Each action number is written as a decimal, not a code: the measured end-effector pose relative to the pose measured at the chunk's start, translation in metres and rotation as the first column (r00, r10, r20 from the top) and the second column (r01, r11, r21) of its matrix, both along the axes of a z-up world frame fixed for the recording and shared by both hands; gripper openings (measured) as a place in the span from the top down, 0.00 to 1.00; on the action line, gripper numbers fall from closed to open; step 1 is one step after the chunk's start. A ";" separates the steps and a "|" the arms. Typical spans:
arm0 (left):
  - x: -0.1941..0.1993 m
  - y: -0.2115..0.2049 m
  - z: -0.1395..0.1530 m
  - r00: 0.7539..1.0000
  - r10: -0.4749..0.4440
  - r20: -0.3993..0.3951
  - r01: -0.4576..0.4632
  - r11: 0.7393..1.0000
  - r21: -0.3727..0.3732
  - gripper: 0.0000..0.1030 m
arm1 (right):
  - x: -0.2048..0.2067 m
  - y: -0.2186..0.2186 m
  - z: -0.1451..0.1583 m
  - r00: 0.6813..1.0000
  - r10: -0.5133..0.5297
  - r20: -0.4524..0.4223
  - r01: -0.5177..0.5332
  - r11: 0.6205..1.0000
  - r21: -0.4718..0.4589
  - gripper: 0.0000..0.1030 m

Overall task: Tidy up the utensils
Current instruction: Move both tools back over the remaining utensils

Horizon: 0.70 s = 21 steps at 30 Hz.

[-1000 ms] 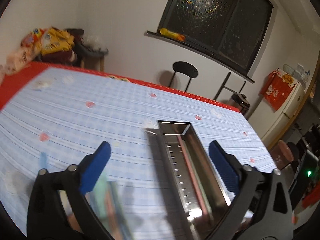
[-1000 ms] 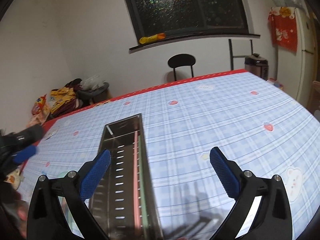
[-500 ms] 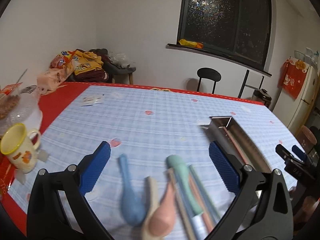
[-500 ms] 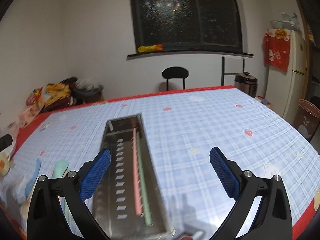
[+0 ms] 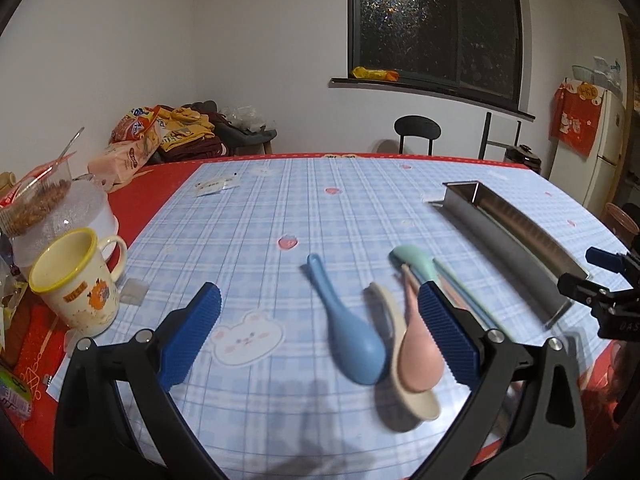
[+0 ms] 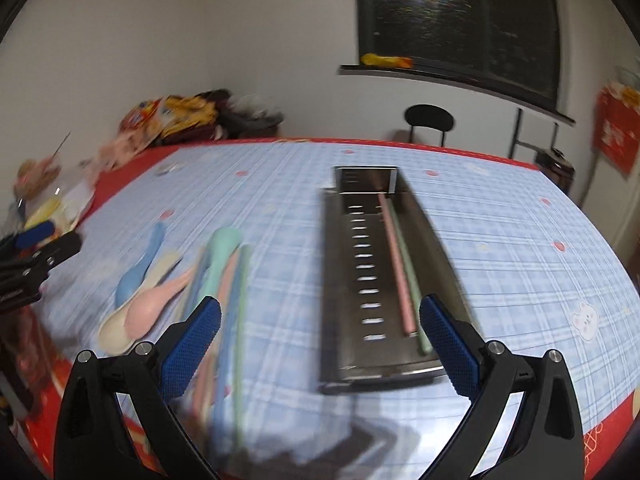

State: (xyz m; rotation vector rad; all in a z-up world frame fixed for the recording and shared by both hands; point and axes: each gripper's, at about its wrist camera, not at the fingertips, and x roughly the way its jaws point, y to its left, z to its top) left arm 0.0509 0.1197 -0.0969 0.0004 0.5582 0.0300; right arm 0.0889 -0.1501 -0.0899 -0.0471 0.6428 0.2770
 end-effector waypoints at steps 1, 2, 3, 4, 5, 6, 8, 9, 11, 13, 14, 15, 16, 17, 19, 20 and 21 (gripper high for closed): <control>-0.001 0.002 -0.003 1.000 -0.005 0.004 0.005 1.000 -0.002 0.06 | -0.003 0.006 -0.001 1.000 0.026 -0.004 -0.026 1.000 -0.006 0.05; -0.003 0.005 -0.006 1.000 -0.005 0.009 0.005 1.000 -0.005 0.06 | -0.004 0.010 -0.002 0.999 0.044 -0.010 -0.044 0.999 -0.006 0.06; -0.004 0.008 -0.008 1.000 -0.008 0.013 0.008 1.000 -0.010 0.06 | -0.005 0.014 -0.003 0.997 0.072 -0.022 -0.072 0.997 -0.004 0.07; -0.005 0.009 -0.010 1.000 -0.011 0.016 0.011 1.000 -0.017 0.06 | -0.006 0.019 -0.004 0.995 0.098 -0.033 -0.098 0.995 0.000 0.10; -0.004 0.011 -0.011 1.000 -0.015 0.018 0.015 1.000 -0.021 0.06 | -0.008 0.022 -0.005 0.993 0.111 -0.039 -0.111 0.994 0.000 0.19; -0.003 0.011 -0.012 1.000 -0.019 0.019 0.020 0.999 -0.026 0.06 | -0.009 0.026 -0.006 0.990 0.128 -0.052 -0.129 0.992 -0.007 0.32; -0.004 0.013 -0.017 0.999 -0.030 0.020 0.031 0.999 -0.034 0.06 | -0.010 0.034 -0.010 0.985 0.155 -0.080 -0.158 0.987 -0.021 0.50; -0.004 0.014 -0.017 0.999 -0.039 0.020 0.040 0.998 -0.043 0.06 | -0.010 0.037 -0.013 0.982 0.163 -0.096 -0.166 0.986 -0.028 0.60; -0.006 0.013 -0.017 0.998 -0.048 0.031 0.050 0.998 -0.050 0.06 | -0.012 0.040 -0.018 0.978 0.171 -0.119 -0.175 0.984 -0.029 0.77; -0.006 0.013 -0.017 0.998 -0.054 0.031 0.055 0.997 -0.050 0.06 | -0.011 0.042 -0.025 0.973 0.178 -0.150 -0.183 0.983 -0.022 0.86; -0.006 0.012 -0.017 0.998 -0.056 0.031 0.057 0.997 -0.045 0.06 | -0.011 0.044 -0.027 0.971 0.178 -0.160 -0.184 0.982 -0.028 0.89; -0.006 0.011 -0.018 0.997 -0.064 0.032 0.065 0.997 -0.040 0.06 | -0.010 0.044 -0.029 0.971 0.175 -0.164 -0.184 0.982 -0.037 0.91; -0.006 0.009 -0.017 0.997 -0.069 0.032 0.070 0.997 -0.035 0.06 | -0.010 0.045 -0.030 0.970 0.174 -0.170 -0.184 0.982 -0.044 0.92; -0.007 0.007 -0.017 0.997 -0.073 0.035 0.074 0.997 -0.029 0.06 | -0.008 0.046 -0.030 0.970 0.172 -0.173 -0.182 0.982 -0.047 0.92; -0.008 0.004 -0.017 0.996 -0.081 0.038 0.082 0.996 -0.017 0.06 | -0.004 0.047 -0.033 0.969 0.162 -0.186 -0.175 0.983 -0.057 0.92; -0.008 0.003 -0.017 0.995 -0.087 0.038 0.088 0.996 -0.012 0.06 | -0.001 0.048 -0.035 0.968 0.157 -0.195 -0.172 0.983 -0.063 0.92; -0.007 0.002 -0.017 0.995 -0.090 0.037 0.091 0.996 -0.010 0.06 | 0.002 0.048 -0.037 0.966 0.154 -0.206 -0.170 0.983 -0.066 0.92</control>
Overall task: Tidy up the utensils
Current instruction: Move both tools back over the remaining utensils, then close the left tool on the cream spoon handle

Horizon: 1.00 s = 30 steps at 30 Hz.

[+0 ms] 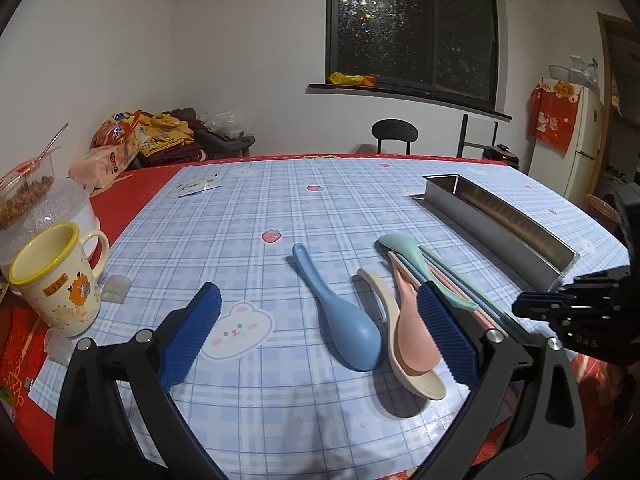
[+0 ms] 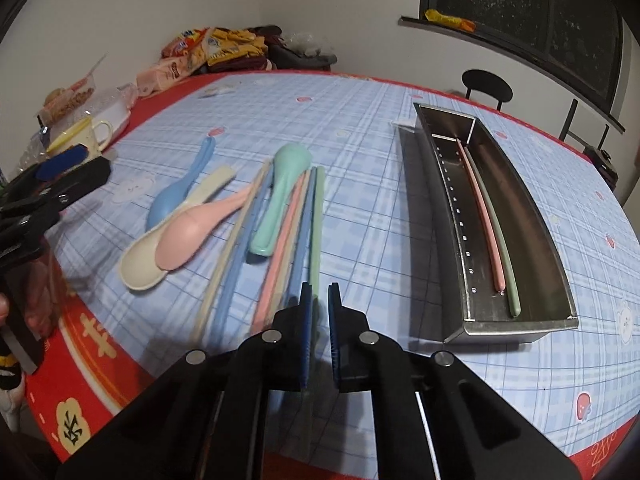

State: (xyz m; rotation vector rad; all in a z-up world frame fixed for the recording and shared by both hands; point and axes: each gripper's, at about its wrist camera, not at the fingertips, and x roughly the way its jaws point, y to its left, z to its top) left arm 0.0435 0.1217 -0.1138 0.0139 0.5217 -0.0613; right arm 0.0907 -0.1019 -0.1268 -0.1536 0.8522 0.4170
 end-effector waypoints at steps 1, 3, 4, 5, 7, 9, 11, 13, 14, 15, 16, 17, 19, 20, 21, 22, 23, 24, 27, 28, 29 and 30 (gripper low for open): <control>0.000 0.000 0.001 1.000 -0.001 -0.001 0.001 1.000 0.001 0.06 | 0.003 0.000 -0.002 1.000 -0.001 -0.011 0.001 1.000 -0.003 0.92; 0.001 0.001 0.000 1.000 -0.002 -0.006 0.002 1.000 -0.005 0.06 | 0.006 0.002 -0.004 1.000 -0.001 -0.017 0.001 1.000 -0.008 0.92; 0.002 0.001 0.000 1.000 -0.003 -0.008 0.003 1.000 -0.008 0.07 | 0.007 0.002 -0.004 1.000 0.000 -0.018 -0.001 1.000 -0.009 0.92; 0.002 0.002 0.000 1.000 -0.003 -0.009 0.003 1.000 -0.013 0.07 | 0.008 0.002 -0.004 1.000 0.001 -0.018 -0.001 1.000 -0.010 0.92; 0.002 0.003 0.000 1.000 -0.002 -0.010 0.002 1.000 -0.016 0.07 | 0.007 0.004 -0.003 1.000 0.006 -0.015 -0.006 1.000 -0.013 0.92; 0.003 0.002 -0.001 1.000 -0.007 -0.014 0.006 1.000 -0.015 0.08 | 0.007 0.006 -0.003 1.000 0.015 -0.014 -0.015 1.000 -0.014 0.92; 0.004 0.001 -0.001 1.000 -0.009 -0.019 0.009 1.000 -0.012 0.09 | 0.007 0.006 -0.005 1.000 0.021 -0.020 -0.021 1.000 -0.015 0.92; 0.004 0.000 -0.001 1.000 -0.011 -0.025 0.011 1.000 -0.011 0.10 | 0.008 0.006 -0.005 0.999 0.024 -0.021 -0.024 1.000 -0.009 0.92; 0.005 0.000 -0.002 0.999 -0.014 -0.029 0.013 1.000 -0.012 0.11 | 0.008 0.006 -0.005 0.999 0.024 -0.021 -0.024 1.000 -0.007 0.92; 0.006 0.001 -0.002 0.999 -0.020 -0.039 0.020 1.000 -0.017 0.14 | 0.008 0.005 -0.005 0.999 0.025 -0.023 -0.025 1.000 -0.002 0.92; 0.007 0.001 -0.003 0.998 -0.030 -0.050 0.029 0.999 -0.025 0.20 | 0.009 0.005 -0.005 0.999 0.026 -0.025 -0.026 1.000 0.004 0.92; 0.010 0.002 -0.005 0.997 -0.046 -0.069 0.044 0.998 -0.039 0.31 | 0.009 0.004 -0.005 0.999 0.027 -0.025 -0.027 1.000 0.007 0.92; 0.015 0.004 -0.009 0.991 -0.068 -0.111 0.060 0.996 -0.068 0.46 | 0.009 0.005 -0.006 0.999 0.029 -0.026 -0.029 1.000 0.002 0.92; 0.017 0.006 -0.010 0.989 -0.078 -0.127 0.068 0.994 -0.085 0.55 | 0.009 0.006 -0.007 0.999 0.031 -0.030 -0.031 1.000 0.001 0.92; 0.018 0.008 -0.011 0.986 -0.089 -0.141 0.075 0.992 -0.104 0.58 | 0.009 0.006 -0.007 0.999 0.032 -0.030 -0.032 0.999 0.003 0.92; 0.017 0.008 -0.012 0.984 -0.099 -0.149 0.082 0.990 -0.118 0.63 | 0.009 0.006 -0.007 0.999 0.033 -0.028 -0.033 0.999 0.007 0.92; 0.017 0.007 -0.012 0.981 -0.114 -0.156 0.093 0.987 -0.134 0.66 | 0.009 0.005 -0.007 0.999 0.033 -0.029 -0.032 0.999 0.012 0.92; 0.017 0.006 -0.011 0.978 -0.136 -0.160 0.112 0.982 -0.150 0.66 | 0.010 0.005 -0.007 0.999 0.032 -0.033 -0.031 0.999 0.015 0.92; 0.019 -0.005 -0.009 0.968 -0.181 -0.172 0.156 0.976 -0.149 0.66 | 0.011 0.004 -0.008 0.999 0.031 -0.040 -0.030 0.999 0.020 0.92; 0.022 -0.009 -0.008 0.966 -0.188 -0.177 0.164 0.977 -0.138 0.66 | 0.011 0.005 -0.008 0.999 0.032 -0.038 -0.032 0.999 0.016 0.91; 0.025 -0.012 -0.008 0.964 -0.193 -0.184 0.171 0.977 -0.126 0.66 | 0.011 0.006 -0.008 0.999 0.034 -0.036 -0.033 0.999 0.011 0.91; 0.027 -0.015 -0.009 0.962 -0.197 -0.189 0.176 0.977 -0.120 0.66 | 0.010 0.006 -0.008 0.999 0.035 -0.034 -0.035 0.999 0.008 0.91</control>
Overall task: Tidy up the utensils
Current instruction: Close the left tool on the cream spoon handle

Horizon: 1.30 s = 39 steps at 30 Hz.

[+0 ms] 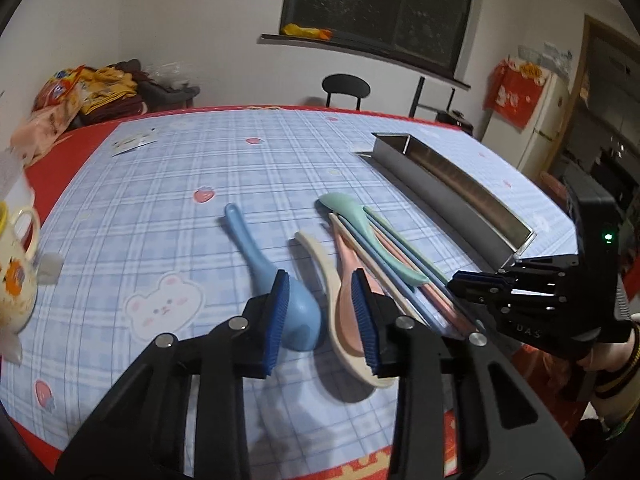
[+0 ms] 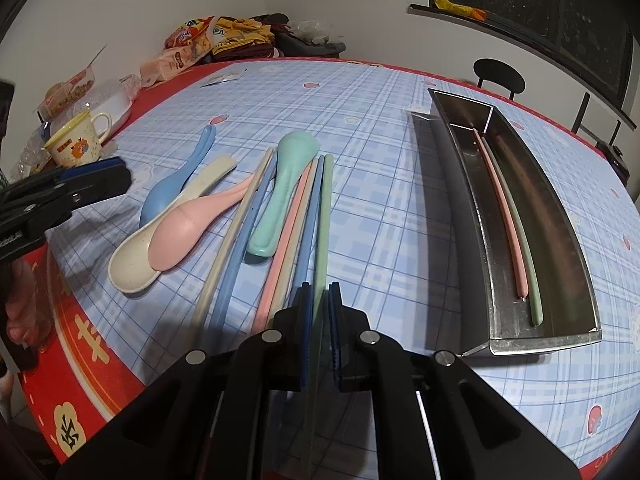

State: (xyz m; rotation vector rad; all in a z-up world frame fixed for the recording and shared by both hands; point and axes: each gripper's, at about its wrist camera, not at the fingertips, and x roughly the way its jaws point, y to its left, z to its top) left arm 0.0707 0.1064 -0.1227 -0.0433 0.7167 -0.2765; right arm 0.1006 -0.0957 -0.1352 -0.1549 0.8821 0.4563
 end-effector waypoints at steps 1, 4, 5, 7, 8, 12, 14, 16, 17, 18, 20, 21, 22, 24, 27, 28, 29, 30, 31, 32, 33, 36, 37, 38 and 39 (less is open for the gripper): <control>0.005 -0.003 -0.001 1.000 -0.006 -0.008 0.006 1.000 0.004 0.67 | 0.000 0.000 0.000 1.000 0.001 0.001 -0.001 1.000 -0.002 0.91; 0.024 -0.006 -0.006 0.998 -0.017 -0.053 0.016 1.000 -0.017 0.75 | 0.000 -0.002 0.000 1.000 0.002 -0.004 -0.002 1.000 0.011 0.91; 0.029 -0.006 -0.007 0.997 -0.017 -0.070 0.015 1.000 -0.026 0.75 | 0.001 -0.002 0.000 1.000 0.002 -0.006 -0.002 1.000 0.015 0.91; 0.040 -0.008 -0.011 0.995 -0.010 -0.099 0.007 1.000 -0.031 0.75 | 0.001 -0.004 0.000 1.000 0.001 -0.012 -0.001 1.000 0.028 0.91; 0.046 -0.010 -0.014 0.993 -0.009 -0.114 0.006 1.000 -0.028 0.76 | 0.001 -0.005 -0.001 1.000 0.001 -0.014 0.000 0.999 0.033 0.91; 0.060 -0.014 -0.022 0.988 0.024 -0.151 -0.022 1.000 0.019 0.77 | 0.001 -0.006 -0.001 1.000 0.001 -0.016 0.000 0.999 0.039 0.91; 0.061 -0.016 -0.025 0.987 0.017 -0.158 -0.014 1.000 0.016 0.77 | 0.001 -0.006 -0.001 1.000 0.001 -0.016 -0.001 0.999 0.041 0.91; 0.062 -0.021 -0.027 0.985 -0.002 -0.170 0.007 1.000 0.024 0.77 | 0.001 -0.006 -0.001 1.000 0.002 -0.018 -0.001 0.999 0.045 0.91; 0.061 -0.023 -0.028 0.985 -0.012 -0.174 0.018 0.999 0.034 0.77 | 0.001 -0.007 -0.001 1.000 0.003 -0.020 -0.002 0.999 0.050 0.91; 0.059 -0.026 -0.029 0.984 -0.018 -0.176 0.027 0.998 0.051 0.77 | 0.002 -0.007 -0.001 1.000 0.003 -0.021 -0.002 0.999 0.053 0.91; 0.055 -0.029 -0.030 0.984 -0.026 -0.176 0.041 0.996 0.084 0.77 | 0.002 -0.009 -0.001 1.000 0.003 -0.026 -0.002 0.998 0.062 0.91; 0.053 -0.029 -0.030 0.984 -0.027 -0.176 0.044 0.995 0.093 0.78 | 0.003 -0.009 -0.001 1.000 0.003 -0.027 -0.001 0.998 0.065 0.91; 0.051 -0.029 -0.030 0.984 -0.026 -0.178 0.044 0.994 0.100 0.78 | 0.003 -0.009 -0.001 1.000 0.003 -0.028 -0.001 0.998 0.067 0.91; 0.046 -0.029 -0.031 0.982 -0.032 -0.184 0.055 0.991 0.120 0.80 | 0.003 -0.010 -0.001 1.000 0.004 -0.029 -0.002 0.997 0.071 0.91; 0.036 -0.031 -0.030 0.982 -0.047 -0.181 0.078 0.983 0.165 0.86 | 0.003 -0.011 -0.001 0.999 0.004 -0.032 -0.002 0.997 0.077 0.91; 0.031 -0.031 -0.030 0.982 -0.053 -0.179 0.084 0.981 0.173 0.88 | 0.003 -0.011 -0.001 0.999 0.004 -0.033 -0.002 0.997 0.079 0.91; 0.027 -0.030 -0.030 0.982 -0.060 -0.181 0.093 0.979 0.179 0.89 | 0.003 -0.011 -0.001 0.999 0.005 -0.033 -0.002 0.997 0.080 0.91; 0.023 -0.030 -0.030 0.981 -0.068 -0.184 0.102 0.978 0.183 0.89 | 0.003 -0.011 -0.001 0.999 0.005 -0.033 -0.002 0.997 0.079 0.91; 0.018 -0.030 -0.031 0.980 -0.075 -0.185 0.111 0.975 0.191 0.89 | 0.003 -0.011 -0.001 0.999 0.005 -0.033 -0.002 0.997 0.078 0.91; 0.015 -0.030 -0.031 0.980 -0.079 -0.185 0.116 0.973 0.200 0.89 | 0.003 -0.011 -0.001 0.999 0.004 -0.032 -0.002 0.997 0.078 0.91; 0.011 -0.031 -0.032 0.979 -0.082 -0.189 0.122 0.970 0.209 0.89 | 0.003 -0.011 -0.001 1.000 0.005 -0.031 -0.002 0.997 0.076 0.91; 0.000 -0.035 -0.037 0.977 -0.094 -0.192 0.142 0.957 0.253 0.87 | 0.002 -0.010 -0.001 1.000 0.004 -0.027 -0.002 0.998 0.068 0.91; -0.003 -0.036 -0.037 0.978 -0.096 -0.184 0.144 0.951 0.272 0.87 | 0.002 -0.009 -0.001 1.000 0.004 -0.027 -0.002 0.998 0.066 0.91; -0.006 -0.036 -0.037 0.979 -0.097 -0.182 0.146 0.949 0.281 0.87 | 0.001 -0.009 -0.001 1.000 0.004 -0.026 -0.003 0.998 0.065 0.91; -0.007 -0.036 -0.037 0.979 -0.097 -0.181 0.146 0.948 0.282 0.87 | 0.001 -0.009 -0.001 1.000 0.004 -0.026 -0.003 0.998 0.065 0.91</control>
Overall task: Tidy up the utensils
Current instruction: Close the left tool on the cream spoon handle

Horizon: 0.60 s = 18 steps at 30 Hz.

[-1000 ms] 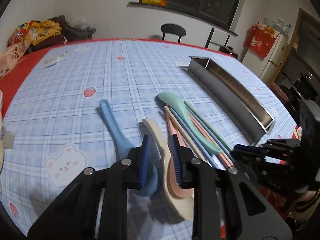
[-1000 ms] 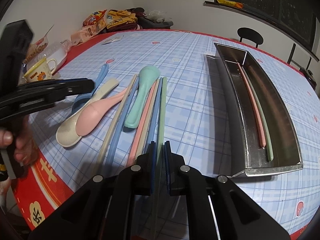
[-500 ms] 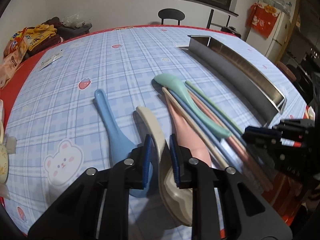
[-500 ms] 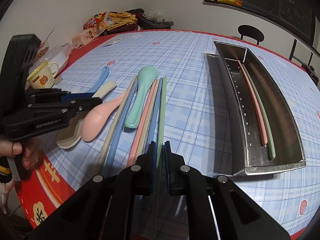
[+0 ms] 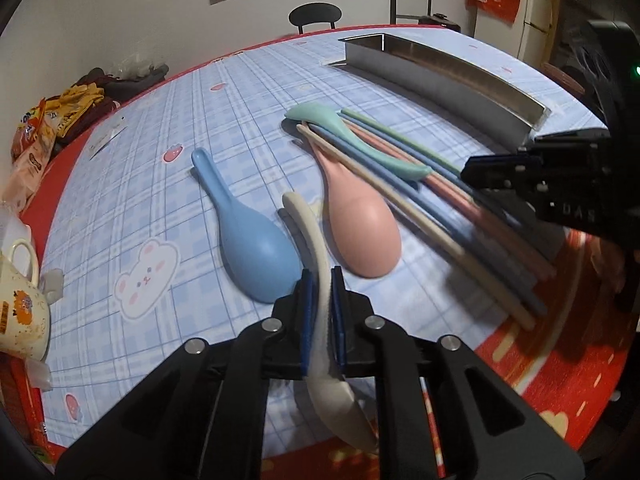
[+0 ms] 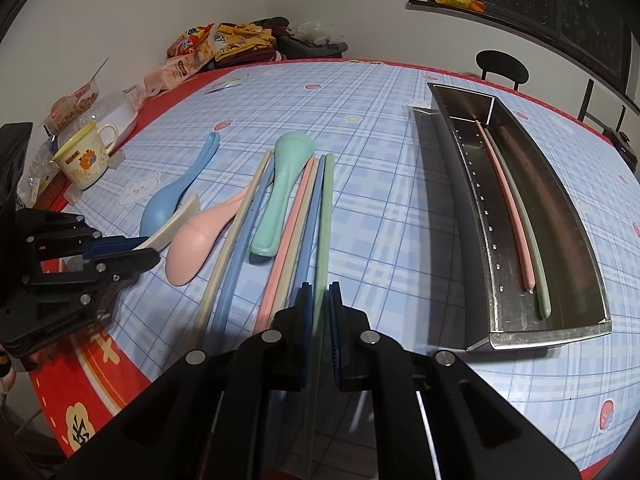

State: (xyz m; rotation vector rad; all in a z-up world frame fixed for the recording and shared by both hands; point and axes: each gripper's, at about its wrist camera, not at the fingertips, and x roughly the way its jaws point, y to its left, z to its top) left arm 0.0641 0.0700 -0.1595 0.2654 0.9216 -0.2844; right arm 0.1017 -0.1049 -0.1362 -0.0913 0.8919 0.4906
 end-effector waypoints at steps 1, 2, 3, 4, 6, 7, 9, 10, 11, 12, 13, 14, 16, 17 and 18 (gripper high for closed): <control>-0.001 0.001 0.000 1.000 -0.003 0.001 0.003 1.000 -0.002 0.87 | 0.000 0.000 0.000 1.000 0.000 0.000 0.000 1.000 0.000 0.91; -0.003 0.003 0.000 1.000 -0.003 0.003 0.003 1.000 -0.005 0.87 | -0.001 0.000 0.000 1.000 0.000 -0.001 0.000 1.000 0.001 0.91; -0.004 0.004 0.000 1.000 -0.004 0.004 0.004 1.000 -0.008 0.87 | -0.001 0.000 0.000 1.000 -0.001 -0.002 0.001 1.000 0.003 0.91; -0.007 0.005 0.000 1.000 -0.005 0.005 0.005 1.000 -0.008 0.87 | -0.001 -0.001 0.000 1.000 -0.001 -0.005 0.001 1.000 0.006 0.91; -0.011 0.006 -0.001 1.000 -0.008 0.015 0.008 1.000 0.000 0.87 | 0.000 -0.001 0.000 1.000 -0.003 -0.008 0.003 1.000 0.011 0.91; -0.012 0.006 -0.001 1.000 -0.005 0.022 0.005 1.000 -0.004 0.87 | 0.000 -0.001 0.000 1.000 -0.003 -0.008 0.003 1.000 0.010 0.91; -0.014 0.008 -0.002 0.999 0.003 0.033 -0.003 1.000 -0.025 0.87 | 0.001 0.001 -0.001 1.000 -0.004 -0.005 0.004 1.000 0.002 0.91; -0.014 0.010 -0.002 0.999 0.006 0.032 -0.005 0.999 -0.042 0.87 | 0.001 0.002 -0.001 1.000 -0.004 -0.001 0.004 1.000 -0.007 0.91; -0.014 0.011 -0.002 1.000 0.009 0.030 -0.007 0.998 -0.056 0.87 | 0.000 0.003 -0.001 1.000 -0.004 0.002 0.004 1.000 -0.014 0.91; -0.013 0.012 -0.002 1.000 0.009 0.029 -0.007 0.998 -0.064 0.87 | 0.000 0.005 0.000 1.000 -0.004 0.006 0.005 1.000 -0.025 0.91; -0.013 0.013 -0.002 1.000 0.009 0.029 -0.007 0.998 -0.066 0.87 | -0.001 0.006 0.000 1.000 -0.005 0.009 0.005 0.999 -0.032 0.91; -0.013 0.013 -0.002 1.000 0.008 0.029 -0.006 0.998 -0.067 0.87 | -0.001 0.006 -0.001 1.000 -0.005 0.010 0.006 0.999 -0.035 0.91; -0.013 0.013 -0.002 1.000 0.005 0.028 -0.003 0.997 -0.071 0.88 | 0.000 0.007 -0.001 1.000 -0.006 0.011 0.007 0.999 -0.037 0.91; -0.013 0.013 -0.003 1.000 0.005 0.028 -0.003 0.997 -0.073 0.88 | 0.001 0.007 -0.001 1.000 -0.006 0.011 0.007 0.999 -0.037 0.91; -0.013 0.013 -0.003 1.000 0.005 0.030 -0.003 0.997 -0.072 0.88 | 0.001 0.007 -0.001 1.000 -0.006 0.011 0.007 0.999 -0.038 0.91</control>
